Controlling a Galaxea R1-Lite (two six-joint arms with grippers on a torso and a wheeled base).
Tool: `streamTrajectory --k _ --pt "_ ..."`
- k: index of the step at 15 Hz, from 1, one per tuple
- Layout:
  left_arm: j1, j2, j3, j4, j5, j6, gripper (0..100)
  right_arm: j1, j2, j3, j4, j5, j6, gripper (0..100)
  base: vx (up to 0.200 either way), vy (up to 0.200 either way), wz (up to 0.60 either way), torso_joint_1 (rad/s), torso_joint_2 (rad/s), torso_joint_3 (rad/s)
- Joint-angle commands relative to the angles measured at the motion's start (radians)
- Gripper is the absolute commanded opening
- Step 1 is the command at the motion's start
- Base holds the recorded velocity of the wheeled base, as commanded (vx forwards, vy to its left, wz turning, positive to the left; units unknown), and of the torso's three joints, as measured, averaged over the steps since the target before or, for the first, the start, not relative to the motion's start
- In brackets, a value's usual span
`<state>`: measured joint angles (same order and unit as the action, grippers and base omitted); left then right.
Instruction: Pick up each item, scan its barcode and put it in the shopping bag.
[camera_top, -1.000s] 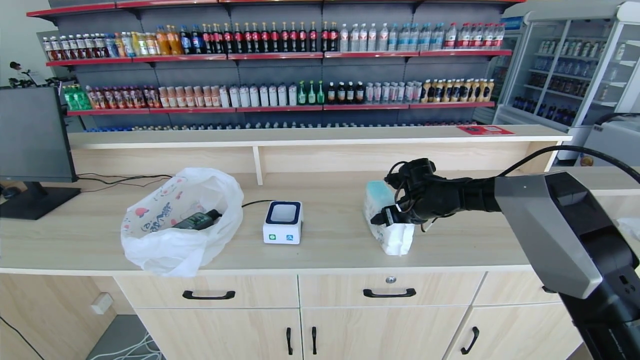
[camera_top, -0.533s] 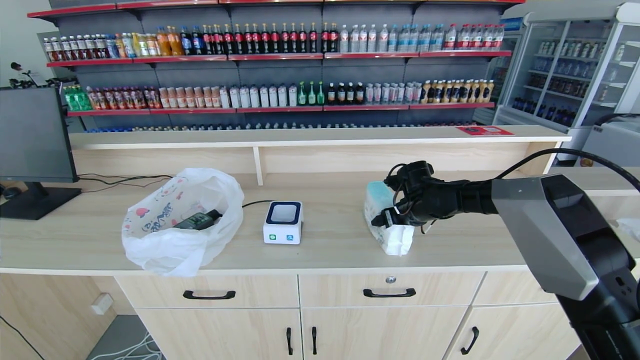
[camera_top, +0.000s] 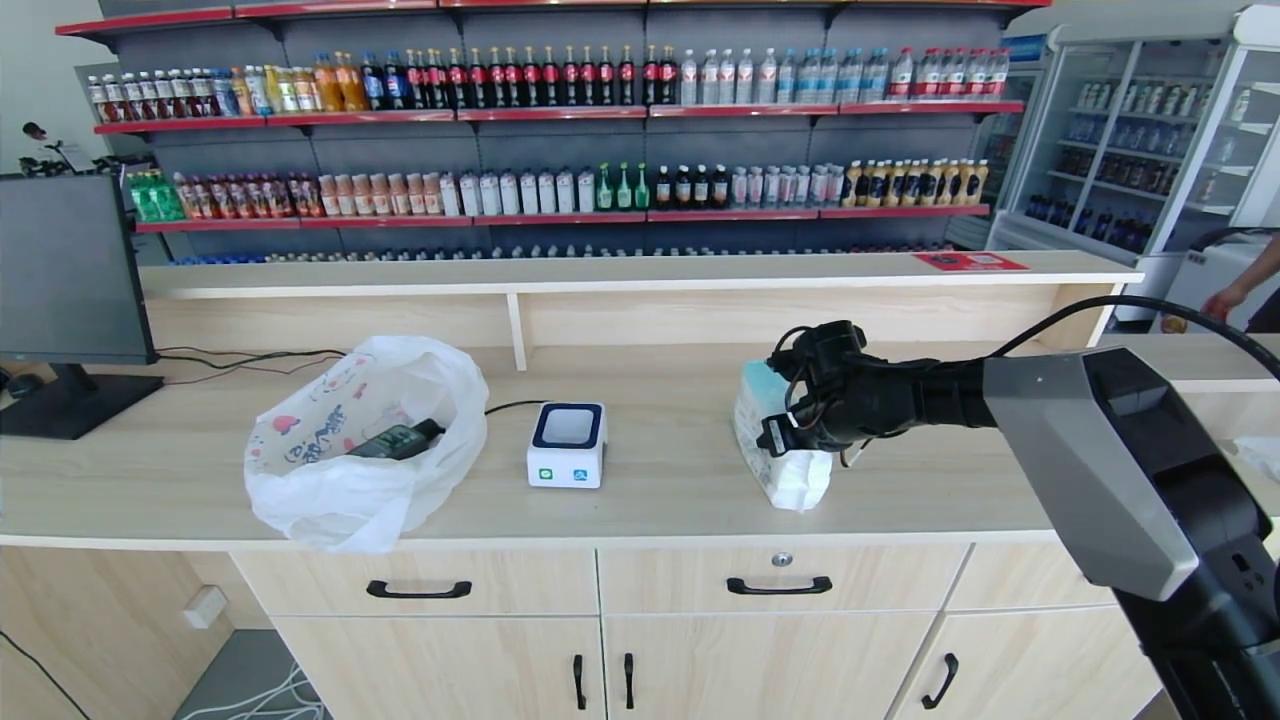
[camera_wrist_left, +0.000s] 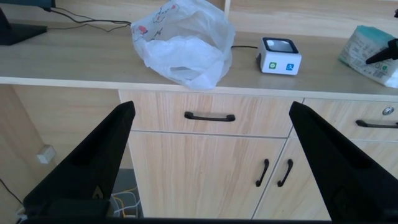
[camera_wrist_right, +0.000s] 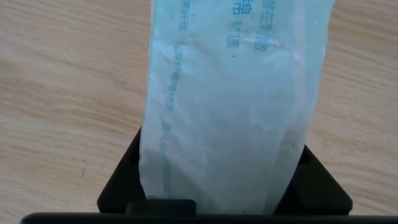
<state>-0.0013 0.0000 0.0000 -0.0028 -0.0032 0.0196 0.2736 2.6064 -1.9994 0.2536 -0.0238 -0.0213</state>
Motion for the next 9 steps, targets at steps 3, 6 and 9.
streamTrajectory --k 3,6,9 --pt "0.0 0.0 0.0 0.0 0.0 0.0 100 0.002 -0.034 -0.001 0.001 0.001 0.0 0 0.0 0.0 0.0 0.0 0.0 0.0" --pt "0.0 0.0 0.0 0.0 0.0 0.0 100 0.007 -0.08 -0.001 0.006 0.001 0.012 0 0.0 0.0 0.0 0.0 0.0 0.0" --pt "0.0 0.0 0.0 0.0 0.0 0.0 100 0.016 -0.154 -0.001 0.061 0.001 0.032 0 0.0 0.0 0.0 0.0 0.0 0.0"
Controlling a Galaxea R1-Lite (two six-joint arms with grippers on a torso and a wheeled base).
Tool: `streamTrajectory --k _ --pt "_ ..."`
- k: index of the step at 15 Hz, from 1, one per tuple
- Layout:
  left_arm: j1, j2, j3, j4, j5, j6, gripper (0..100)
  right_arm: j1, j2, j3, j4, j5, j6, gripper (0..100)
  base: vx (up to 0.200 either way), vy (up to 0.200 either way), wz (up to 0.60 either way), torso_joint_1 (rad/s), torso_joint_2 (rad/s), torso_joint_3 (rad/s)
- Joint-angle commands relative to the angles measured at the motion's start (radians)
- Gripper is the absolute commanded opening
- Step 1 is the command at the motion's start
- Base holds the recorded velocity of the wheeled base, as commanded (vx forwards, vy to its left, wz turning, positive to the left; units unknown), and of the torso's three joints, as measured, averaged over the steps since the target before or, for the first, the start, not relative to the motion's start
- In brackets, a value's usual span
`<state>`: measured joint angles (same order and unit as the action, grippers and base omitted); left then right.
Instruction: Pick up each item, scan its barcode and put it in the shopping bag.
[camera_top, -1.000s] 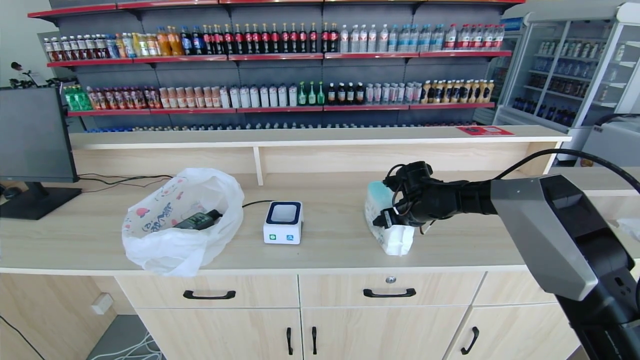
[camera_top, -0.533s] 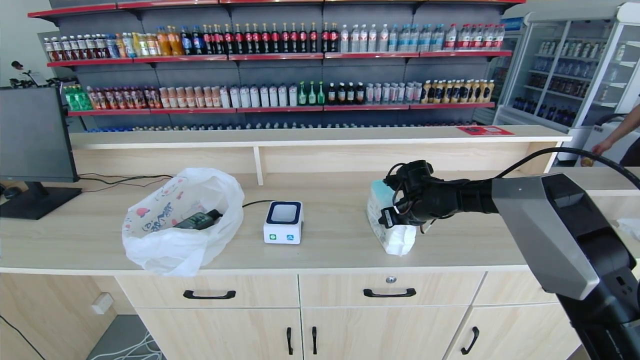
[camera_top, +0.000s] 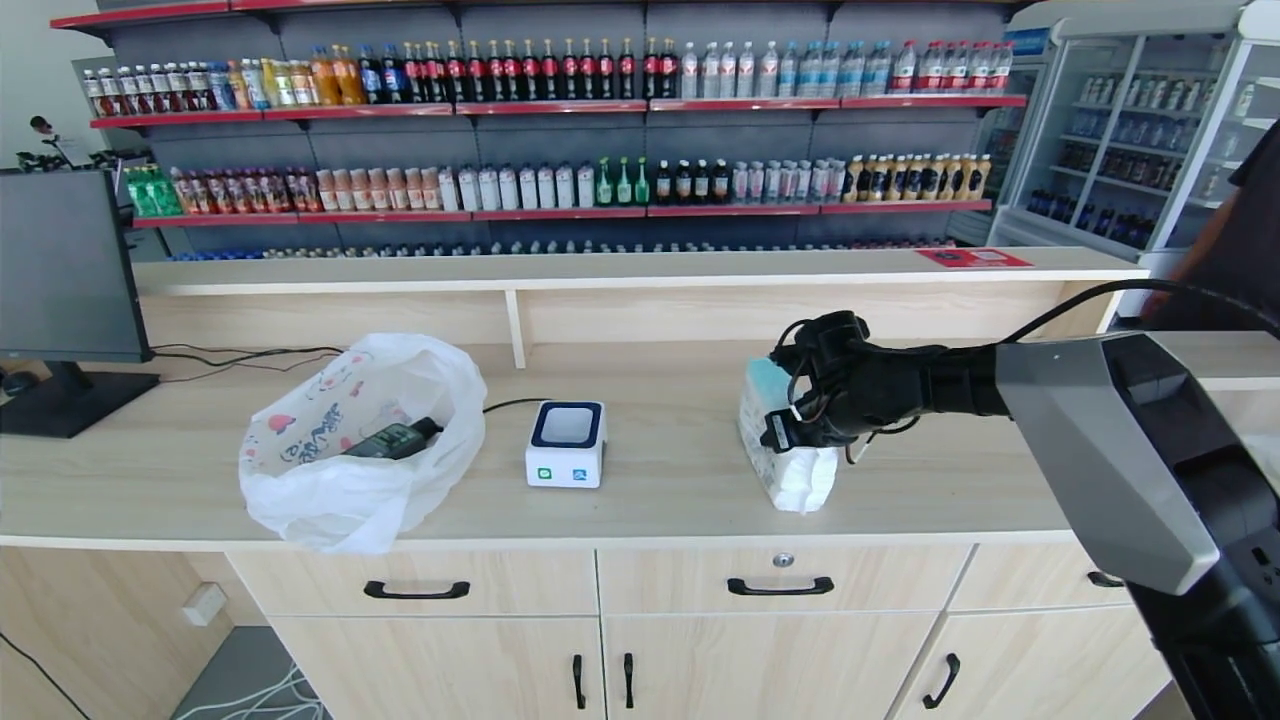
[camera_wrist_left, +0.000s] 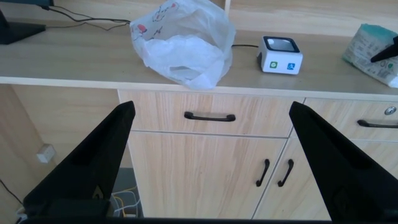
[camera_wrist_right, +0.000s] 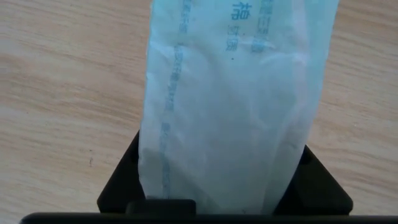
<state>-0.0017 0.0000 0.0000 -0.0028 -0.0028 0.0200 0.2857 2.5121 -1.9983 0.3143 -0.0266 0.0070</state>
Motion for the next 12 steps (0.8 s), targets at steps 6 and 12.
streamTrajectory --k 6,12 --pt "0.0 0.0 0.0 0.0 0.0 -0.002 100 0.03 -0.203 -0.002 0.028 0.002 0.019 0 0.0 0.0 0.0 0.0 0.0 0.0" --pt "0.0 0.0 0.0 0.001 0.0 0.0 100 0.033 -0.432 0.317 -0.172 0.004 0.024 0 0.0 0.0 0.0 0.0 0.0 0.0"
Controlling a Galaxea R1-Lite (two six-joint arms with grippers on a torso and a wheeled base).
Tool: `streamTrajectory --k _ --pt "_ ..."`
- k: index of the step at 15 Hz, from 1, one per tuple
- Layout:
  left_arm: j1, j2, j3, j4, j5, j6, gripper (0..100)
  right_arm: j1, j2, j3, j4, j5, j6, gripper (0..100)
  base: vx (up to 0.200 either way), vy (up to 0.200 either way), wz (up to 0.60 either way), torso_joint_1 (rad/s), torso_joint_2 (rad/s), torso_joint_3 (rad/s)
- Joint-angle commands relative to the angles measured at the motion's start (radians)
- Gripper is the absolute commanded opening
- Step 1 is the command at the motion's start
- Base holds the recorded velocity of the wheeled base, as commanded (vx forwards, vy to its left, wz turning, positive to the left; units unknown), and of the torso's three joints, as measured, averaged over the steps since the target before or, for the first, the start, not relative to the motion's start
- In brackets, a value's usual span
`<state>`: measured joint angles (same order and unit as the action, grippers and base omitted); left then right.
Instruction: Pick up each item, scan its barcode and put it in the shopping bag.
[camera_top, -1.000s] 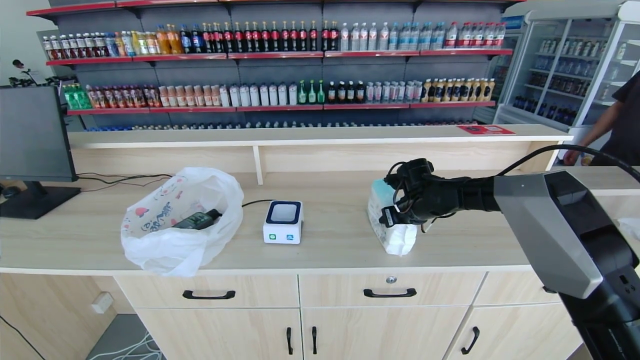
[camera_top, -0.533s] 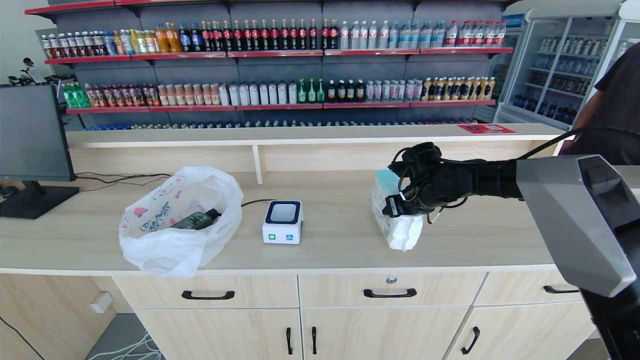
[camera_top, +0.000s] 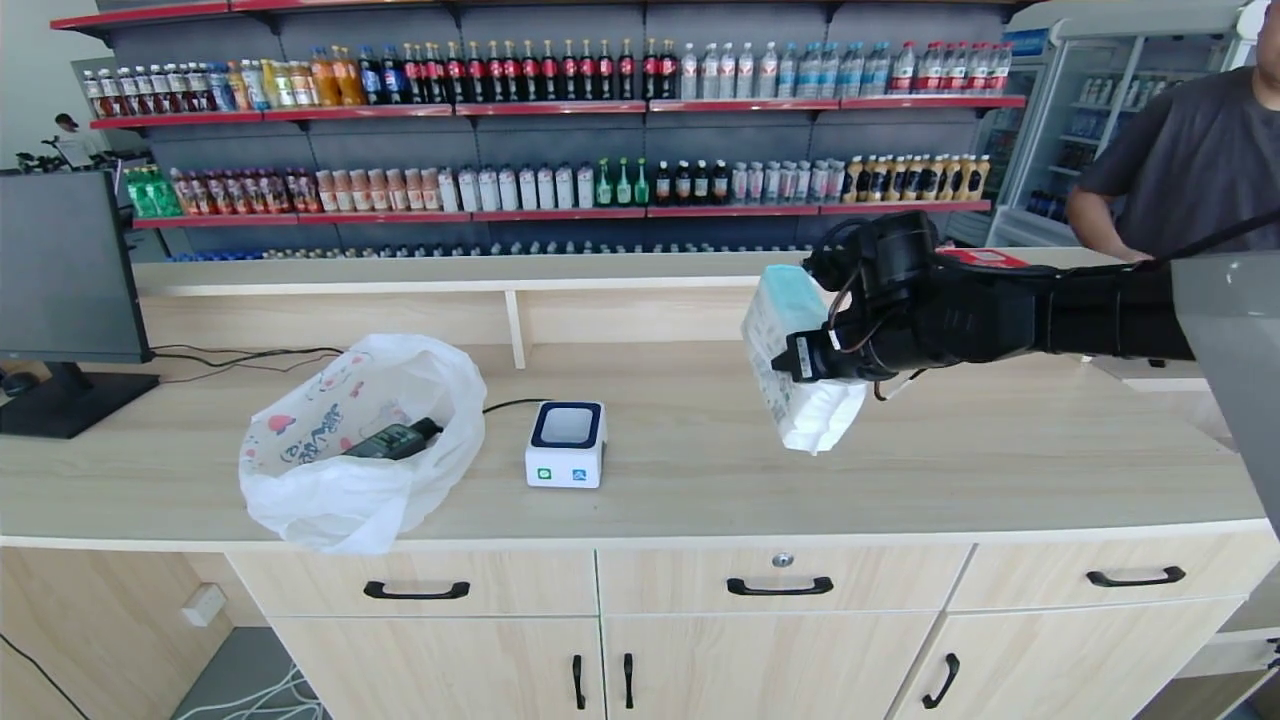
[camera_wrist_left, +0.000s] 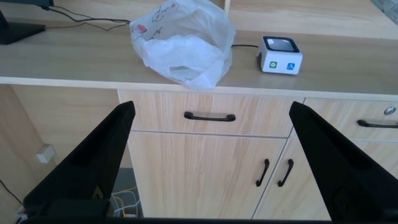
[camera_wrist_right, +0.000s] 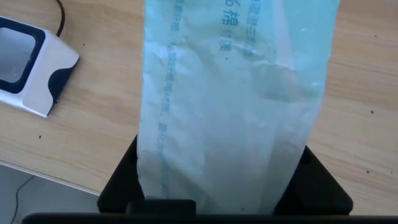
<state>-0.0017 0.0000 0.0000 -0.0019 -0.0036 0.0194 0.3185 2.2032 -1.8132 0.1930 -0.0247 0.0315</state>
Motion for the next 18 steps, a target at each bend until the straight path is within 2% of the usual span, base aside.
streamTrajectory --k 1,2,6,8,9,13,15,18 --pt "0.0 0.0 0.0 0.002 -0.001 -0.001 100 0.005 -0.168 0.204 -0.092 0.005 -0.001 0 0.0 0.0 0.0 0.0 0.0 0.0" --pt "0.0 0.0 0.0 0.002 -0.001 -0.001 100 0.017 -0.211 0.278 -0.147 0.005 -0.001 0 0.0 0.0 0.0 0.0 0.0 0.0" --pt "0.0 0.0 0.0 0.005 0.001 -0.004 100 0.062 -0.369 0.623 -0.527 0.003 -0.002 0 0.0 0.0 0.0 0.0 0.0 0.0" --pt "0.0 0.0 0.0 0.005 0.001 -0.002 100 0.071 -0.465 0.801 -0.646 -0.001 -0.007 0 0.0 0.0 0.0 0.0 0.0 0.0" --pt "0.0 0.0 0.0 0.005 0.001 -0.002 100 0.071 -0.49 0.842 -0.698 -0.003 -0.007 0 0.0 0.0 0.0 0.0 0.0 0.0" --pt "-0.001 0.0 0.0 0.007 0.001 -0.001 100 0.071 -0.536 1.043 -1.141 -0.047 -0.008 0 0.0 0.0 0.0 0.0 0.0 0.0" --pt "-0.001 0.0 0.0 0.007 -0.001 0.001 100 0.073 -0.531 1.152 -1.337 -0.106 0.001 0 0.0 0.0 0.0 0.0 0.0 0.0" --pt "0.0 0.0 0.0 0.007 -0.001 0.001 100 0.085 -0.525 1.246 -1.466 -0.109 0.024 0 0.0 0.0 0.0 0.0 0.0 0.0"
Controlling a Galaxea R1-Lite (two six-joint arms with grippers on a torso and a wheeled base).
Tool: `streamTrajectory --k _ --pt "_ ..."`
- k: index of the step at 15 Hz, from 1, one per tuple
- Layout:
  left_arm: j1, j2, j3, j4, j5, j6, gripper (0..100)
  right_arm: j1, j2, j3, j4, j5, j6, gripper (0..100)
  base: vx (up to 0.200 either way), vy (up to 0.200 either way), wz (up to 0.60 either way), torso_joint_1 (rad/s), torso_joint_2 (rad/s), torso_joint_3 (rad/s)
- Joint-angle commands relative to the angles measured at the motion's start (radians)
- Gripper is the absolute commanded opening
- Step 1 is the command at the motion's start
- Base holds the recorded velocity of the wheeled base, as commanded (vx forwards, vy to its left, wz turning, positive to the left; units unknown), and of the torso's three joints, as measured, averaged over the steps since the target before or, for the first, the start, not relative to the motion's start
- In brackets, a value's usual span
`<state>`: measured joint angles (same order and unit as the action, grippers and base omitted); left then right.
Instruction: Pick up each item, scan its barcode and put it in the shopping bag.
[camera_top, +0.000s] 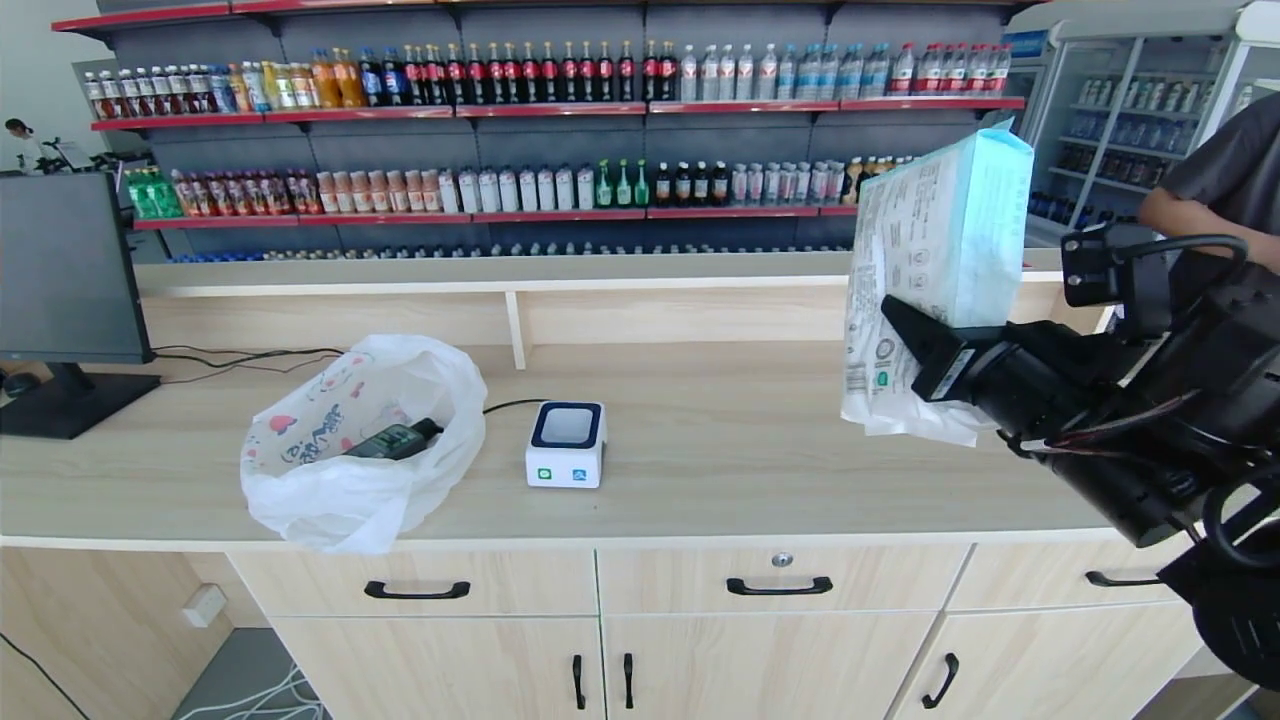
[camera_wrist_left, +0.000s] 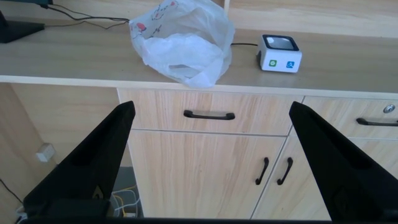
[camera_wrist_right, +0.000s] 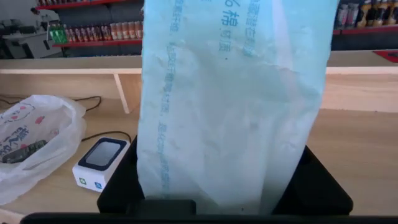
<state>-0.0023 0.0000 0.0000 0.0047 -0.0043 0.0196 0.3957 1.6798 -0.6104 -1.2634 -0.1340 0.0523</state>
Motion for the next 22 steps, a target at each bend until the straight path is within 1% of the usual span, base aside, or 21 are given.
streamTrajectory --k 1,5,7,8,9,10,12,14,15,16,18,19,21,22 --pt "0.001 0.0 0.0 0.0 0.0 0.0 100 0.018 -0.002 0.049 -0.021 -0.001 0.007 0 0.0 0.0 0.0 0.0 0.0 0.0" --pt "0.001 0.0 0.0 0.0 0.0 -0.001 100 0.075 -0.014 0.124 -0.056 -0.001 0.015 0 0.0 0.0 0.0 0.0 0.0 0.0" --pt "-0.001 0.0 0.0 0.0 0.0 -0.001 100 0.13 -0.046 0.202 -0.076 -0.006 0.014 0 0.0 0.0 0.0 0.0 0.0 0.0" --pt "0.001 0.0 0.0 0.0 0.0 0.0 100 0.132 -0.049 0.222 -0.086 -0.006 0.014 0 0.0 0.0 0.0 0.0 0.0 0.0" --pt "-0.001 0.0 0.0 0.0 0.0 0.0 100 0.138 -0.069 0.324 -0.119 0.031 0.011 0 0.0 0.0 0.0 0.0 0.0 0.0" --pt "-0.001 0.0 0.0 0.0 0.0 0.0 100 0.135 -0.078 0.345 -0.126 0.067 0.011 0 0.0 0.0 0.0 0.0 0.0 0.0" --pt "-0.001 0.0 0.0 0.0 0.0 0.0 100 0.135 -0.077 0.319 -0.137 0.076 0.014 0 0.0 0.0 0.0 0.0 0.0 0.0" --pt "0.001 0.0 0.0 0.0 0.0 0.01 100 0.138 -0.051 0.239 -0.151 0.111 0.029 0 0.0 0.0 0.0 0.0 0.0 0.0" --pt "-0.001 0.0 0.0 0.0 0.0 0.01 100 0.137 -0.041 0.221 -0.16 0.119 0.034 0 0.0 0.0 0.0 0.0 0.0 0.0" --pt "-0.001 0.0 0.0 0.0 0.0 0.01 100 0.133 -0.002 0.173 -0.172 0.128 0.032 0 0.0 0.0 0.0 0.0 0.0 0.0" --pt "-0.001 0.0 0.0 0.0 0.0 0.008 100 0.14 0.038 0.129 -0.186 0.189 -0.003 0 0.0 0.0 0.0 0.0 0.0 0.0" --pt "0.001 0.0 0.0 0.0 0.0 0.008 100 0.172 0.055 0.141 -0.214 0.241 0.007 0 0.0 0.0 0.0 0.0 0.0 0.0" --pt "-0.001 0.0 0.0 0.0 0.0 0.005 100 0.233 0.066 0.182 -0.243 0.257 0.124 0 0.0 0.0 0.0 0.0 0.0 0.0" --pt "-0.001 0.0 0.0 0.0 0.0 0.002 100 0.245 0.066 0.201 -0.257 0.258 0.173 0 0.0 0.0 0.0 0.0 0.0 0.0"
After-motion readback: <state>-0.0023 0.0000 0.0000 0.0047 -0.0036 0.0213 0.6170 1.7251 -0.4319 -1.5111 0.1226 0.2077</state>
